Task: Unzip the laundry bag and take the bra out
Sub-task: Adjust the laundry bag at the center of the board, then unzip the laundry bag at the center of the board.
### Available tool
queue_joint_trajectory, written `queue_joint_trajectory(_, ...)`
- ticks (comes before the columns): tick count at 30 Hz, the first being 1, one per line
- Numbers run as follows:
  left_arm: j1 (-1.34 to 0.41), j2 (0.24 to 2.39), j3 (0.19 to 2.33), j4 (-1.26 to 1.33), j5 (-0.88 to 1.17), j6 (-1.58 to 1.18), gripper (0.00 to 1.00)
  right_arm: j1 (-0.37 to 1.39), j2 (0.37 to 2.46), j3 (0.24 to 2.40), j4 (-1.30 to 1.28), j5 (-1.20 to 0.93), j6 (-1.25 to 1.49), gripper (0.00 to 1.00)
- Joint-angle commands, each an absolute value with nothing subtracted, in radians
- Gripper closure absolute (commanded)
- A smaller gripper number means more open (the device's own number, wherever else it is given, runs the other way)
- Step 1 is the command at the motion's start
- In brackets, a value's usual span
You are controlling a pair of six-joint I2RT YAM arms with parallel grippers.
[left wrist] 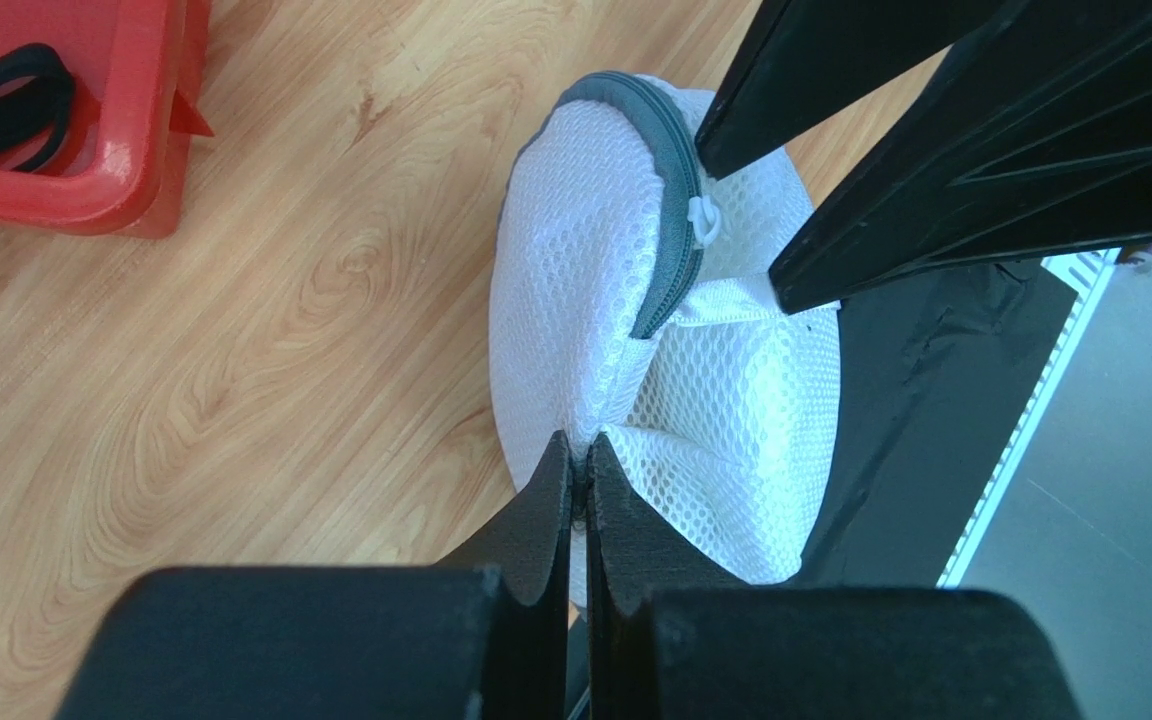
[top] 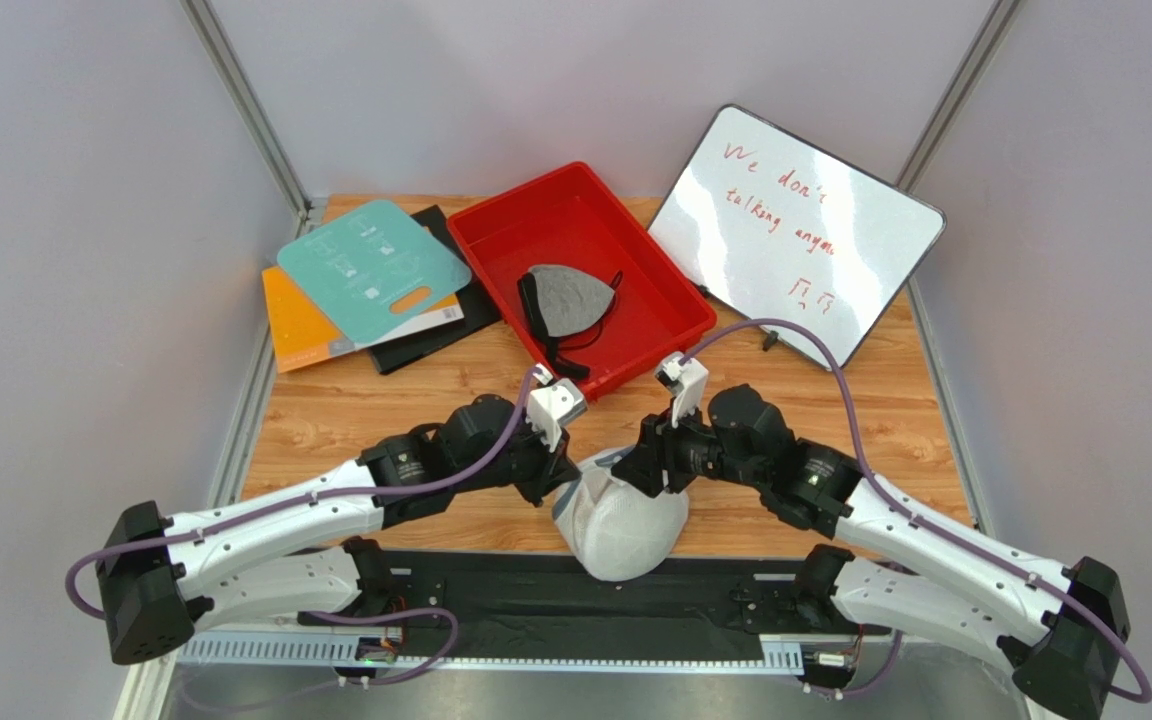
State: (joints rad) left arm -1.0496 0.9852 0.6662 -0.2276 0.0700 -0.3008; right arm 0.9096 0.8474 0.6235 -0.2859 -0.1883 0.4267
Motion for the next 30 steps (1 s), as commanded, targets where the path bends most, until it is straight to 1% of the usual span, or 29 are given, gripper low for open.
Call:
queue_joint_trajectory(1, -1.049, 0.953, 0.669, -0.187, 0.08, -0.31, 1.0, 0.917, 0.871, 0.629, -0.233, -0.206, 0.449, 0.53)
queue_joint_trajectory(5, -1.049, 0.953, 0.667, -0.181, 0.092, -0.308, 1.0, 0.916, 0.882, 0.623, -0.222, -0.206, 0.456, 0.53)
queue_joint_trajectory(8, -1.049, 0.95, 0.663, -0.167, 0.113, -0.307, 1.0, 0.917, 0.896, 0.618, -0.206, -0.199, 0.449, 0.56)
queue_joint_trajectory(10, -1.049, 0.95, 0.661, -0.163, 0.127, -0.302, 1.0, 0.917, 0.913, 0.626, -0.196, -0.198, 0.446, 0.62)
queue_joint_trajectory(11, -1.049, 0.948, 0.66, -0.161, 0.127, -0.301, 1.0, 0.917, 0.919, 0.629, -0.193, -0.193, 0.445, 0.69)
queue_joint_trajectory(12, -1.049, 0.948, 0.66, -0.161, 0.13, -0.299, 1.0, 0.917, 0.925, 0.632, -0.193, -0.19, 0.443, 0.72)
queue_joint_trajectory(21, -1.049, 0.933, 0.644, -0.173, 0.095, -0.296, 1.0, 0.916, 0.899, 0.65, -0.239, -0.115, 0.434, 0.89)
queue_joint_trajectory(23, -1.049, 0.931, 0.641, -0.186, 0.087, -0.298, 1.0, 0.916, 0.885, 0.65, -0.259, -0.094, 0.433, 0.96)
queue_joint_trajectory(25, -1.049, 0.922, 0.637, -0.196, 0.068, -0.298, 1.0, 0.916, 0.877, 0.653, -0.275, -0.075, 0.434, 1.0)
queue_joint_trajectory(30, -1.049, 0.899, 0.626, -0.224, 0.034, -0.291, 1.0, 0.916, 0.847, 0.644, -0.314, -0.025, 0.431, 1.0)
